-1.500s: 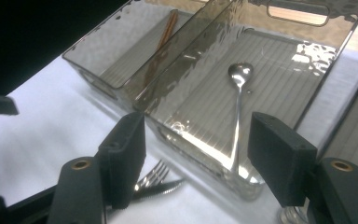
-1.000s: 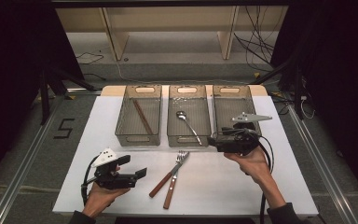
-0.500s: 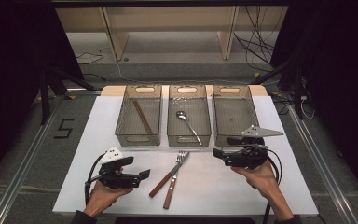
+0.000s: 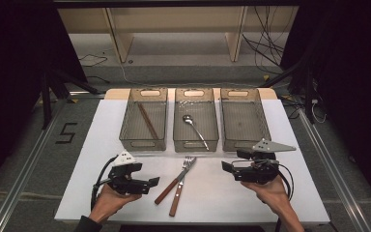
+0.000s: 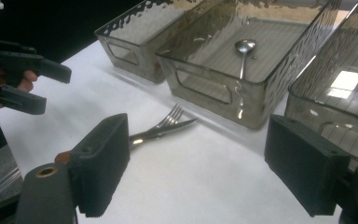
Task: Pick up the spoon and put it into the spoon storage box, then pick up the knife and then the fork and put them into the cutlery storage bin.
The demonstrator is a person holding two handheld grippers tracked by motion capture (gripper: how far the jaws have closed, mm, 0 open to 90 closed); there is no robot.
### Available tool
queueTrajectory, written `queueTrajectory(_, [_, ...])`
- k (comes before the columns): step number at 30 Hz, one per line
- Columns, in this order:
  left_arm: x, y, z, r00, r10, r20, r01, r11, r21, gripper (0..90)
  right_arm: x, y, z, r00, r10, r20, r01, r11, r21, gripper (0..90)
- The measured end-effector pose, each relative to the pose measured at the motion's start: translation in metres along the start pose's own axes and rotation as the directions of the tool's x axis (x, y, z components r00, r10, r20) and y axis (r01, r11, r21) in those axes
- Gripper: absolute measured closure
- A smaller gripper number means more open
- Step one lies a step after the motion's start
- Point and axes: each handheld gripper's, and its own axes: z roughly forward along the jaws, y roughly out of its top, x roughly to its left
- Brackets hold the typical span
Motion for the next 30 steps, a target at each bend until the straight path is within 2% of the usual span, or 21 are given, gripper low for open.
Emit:
queueTrajectory(2, [-0.001, 0.001, 0.002, 1.0, -0.009, 0.004, 0.009, 0.9999, 0.01, 12.9, 0.001, -0.003, 0.001, 1.0, 0.003, 0.0, -0.003, 1.0, 0.002, 22.9])
queueTrajectory(13, [-0.005, 0.005, 0.016, 0.9999, 0.011, -0.006, -0.01, 0.9959, 0.09, 13.5, 0.006, -0.014, 0.0, 1.0, -0.003, 0.004, 0.003, 1.0, 0.007, 22.9])
queueTrajectory(18, [-0.009, 0.006, 0.02, 0.9997, 0.026, -0.005, -0.025, 0.9912, 0.13, 13.5, 0.005, -0.017, 0.0, 1.0, -0.004, 0.006, 0.004, 1.0, 0.014, 22.9])
queueTrajectory(24, [-0.011, 0.008, 0.026, 0.9997, 0.021, -0.007, -0.02, 0.9861, 0.165, 14.9, 0.005, -0.019, 0.001, 1.0, -0.002, 0.004, 0.002, 1.0, 0.017, 22.9])
queueTrajectory(30, [-0.013, 0.009, 0.032, 0.9994, 0.033, -0.006, -0.031, 0.978, 0.206, 15.8, 0.005, -0.02, 0.001, 1.0, -0.003, 0.001, 0.003, 1.0, 0.021, 22.9])
